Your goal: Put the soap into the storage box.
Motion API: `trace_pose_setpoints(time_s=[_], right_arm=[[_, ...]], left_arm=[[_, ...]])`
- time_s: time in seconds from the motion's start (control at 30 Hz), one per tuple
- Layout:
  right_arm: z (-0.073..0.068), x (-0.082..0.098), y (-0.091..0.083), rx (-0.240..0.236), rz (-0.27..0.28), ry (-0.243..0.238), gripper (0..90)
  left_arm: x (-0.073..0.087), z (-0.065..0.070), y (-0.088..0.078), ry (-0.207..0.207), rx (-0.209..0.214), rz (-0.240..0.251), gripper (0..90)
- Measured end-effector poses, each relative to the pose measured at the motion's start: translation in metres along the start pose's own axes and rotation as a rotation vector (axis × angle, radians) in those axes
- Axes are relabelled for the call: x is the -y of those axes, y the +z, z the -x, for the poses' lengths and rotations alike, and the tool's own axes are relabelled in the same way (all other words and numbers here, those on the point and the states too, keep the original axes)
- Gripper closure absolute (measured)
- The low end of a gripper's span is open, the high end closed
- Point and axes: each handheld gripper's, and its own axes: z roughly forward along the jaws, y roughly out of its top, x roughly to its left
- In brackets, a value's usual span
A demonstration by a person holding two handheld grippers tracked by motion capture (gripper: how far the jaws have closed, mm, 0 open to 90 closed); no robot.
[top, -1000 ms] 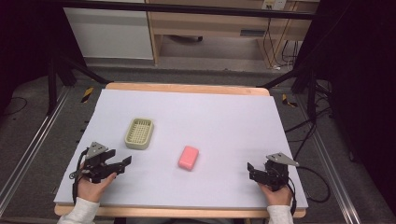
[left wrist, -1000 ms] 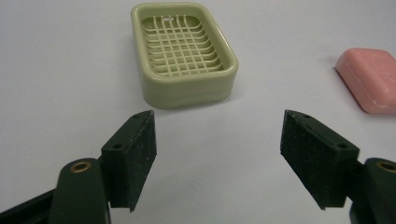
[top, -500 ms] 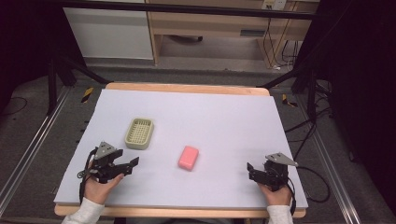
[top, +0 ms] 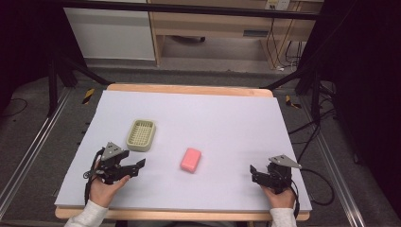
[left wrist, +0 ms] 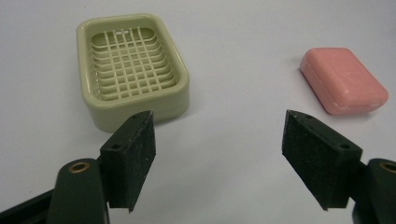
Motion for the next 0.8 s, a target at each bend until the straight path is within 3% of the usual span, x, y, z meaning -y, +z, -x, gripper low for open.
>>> trace_pose_setpoints(time_s=[0.37,0.8], right_arm=[[0.000,0.000,0.001,0.006,-0.005,0.000,13.1],[-0.001,0.000,0.001,0.009,-0.004,-0.005,12.8]], left_arm=[[-0.021,0.010,0.002,0.028,0.013,0.024,25.0],[-0.045,0.035,0.015,0.061,0.056,0.037,24.0]])
